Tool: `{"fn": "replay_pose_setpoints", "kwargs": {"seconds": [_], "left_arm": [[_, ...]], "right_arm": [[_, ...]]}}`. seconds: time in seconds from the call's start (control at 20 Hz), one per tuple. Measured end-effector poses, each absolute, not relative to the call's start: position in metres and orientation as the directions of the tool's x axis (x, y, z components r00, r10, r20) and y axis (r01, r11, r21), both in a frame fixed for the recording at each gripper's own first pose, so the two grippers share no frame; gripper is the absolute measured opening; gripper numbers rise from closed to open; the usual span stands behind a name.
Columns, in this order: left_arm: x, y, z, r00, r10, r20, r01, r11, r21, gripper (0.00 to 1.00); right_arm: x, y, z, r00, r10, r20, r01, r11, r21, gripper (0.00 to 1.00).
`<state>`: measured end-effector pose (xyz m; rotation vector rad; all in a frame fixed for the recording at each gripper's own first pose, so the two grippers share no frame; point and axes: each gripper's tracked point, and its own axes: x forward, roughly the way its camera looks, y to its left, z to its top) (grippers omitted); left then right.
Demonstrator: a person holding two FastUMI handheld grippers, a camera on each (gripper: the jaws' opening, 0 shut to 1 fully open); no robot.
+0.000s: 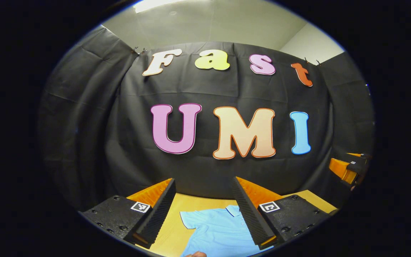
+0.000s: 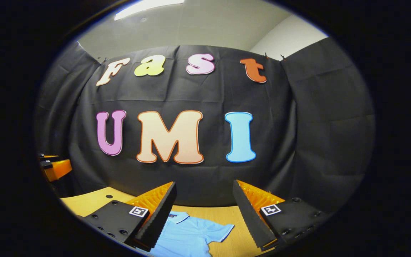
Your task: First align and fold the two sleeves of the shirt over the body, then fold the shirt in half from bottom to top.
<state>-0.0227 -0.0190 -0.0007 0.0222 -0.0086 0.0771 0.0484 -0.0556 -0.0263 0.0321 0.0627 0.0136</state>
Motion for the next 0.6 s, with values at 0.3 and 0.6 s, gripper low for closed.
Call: {"fn": "replay_pose_setpoints", "kwargs": {"seconds": [0.3,0.6], "left_arm": [[-0.002,-0.02,-0.007,0.999,0.038,0.011,-0.038,0.999,0.012,0.95],[0.008,-0.008,-0.019,0.999,0.034,-0.025,-0.034,0.999,0.019,0.95]], "right_arm": [[0.099,-0.087,-0.074,0.987,-0.06,-0.146,0.065,0.998,0.027,0.97],[0.14,-0.094,-0.155,0.948,-0.084,-0.307,0.091,0.996,0.008,0.98]]}}
